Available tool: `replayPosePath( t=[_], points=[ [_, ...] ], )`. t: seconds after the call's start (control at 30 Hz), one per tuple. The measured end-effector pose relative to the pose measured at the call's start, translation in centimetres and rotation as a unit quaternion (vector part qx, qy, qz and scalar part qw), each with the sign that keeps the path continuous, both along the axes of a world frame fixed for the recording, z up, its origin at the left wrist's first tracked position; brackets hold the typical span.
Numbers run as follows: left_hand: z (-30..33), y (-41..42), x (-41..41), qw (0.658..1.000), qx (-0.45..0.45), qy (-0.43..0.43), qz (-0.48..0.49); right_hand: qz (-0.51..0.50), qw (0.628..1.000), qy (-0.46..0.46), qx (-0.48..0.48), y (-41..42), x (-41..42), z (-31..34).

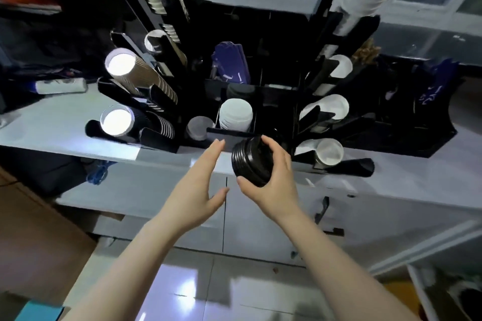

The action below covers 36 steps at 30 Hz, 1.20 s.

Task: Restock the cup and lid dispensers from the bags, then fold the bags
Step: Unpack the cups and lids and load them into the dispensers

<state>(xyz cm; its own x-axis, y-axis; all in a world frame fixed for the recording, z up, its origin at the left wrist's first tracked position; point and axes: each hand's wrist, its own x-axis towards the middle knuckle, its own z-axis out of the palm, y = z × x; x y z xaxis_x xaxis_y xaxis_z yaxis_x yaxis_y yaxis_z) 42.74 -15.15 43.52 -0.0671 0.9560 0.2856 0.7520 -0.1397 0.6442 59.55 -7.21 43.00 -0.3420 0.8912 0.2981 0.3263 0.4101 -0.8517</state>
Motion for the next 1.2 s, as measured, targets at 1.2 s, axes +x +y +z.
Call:
replayPosePath(
  t=[1.2],
  points=[
    [-3.7, 18.8, -6.6, 0.979, -0.040, 0.187, -0.076, -0.261, 0.853, -0.445, 0.077, 17.8, -6.1, -1.5]
  ],
)
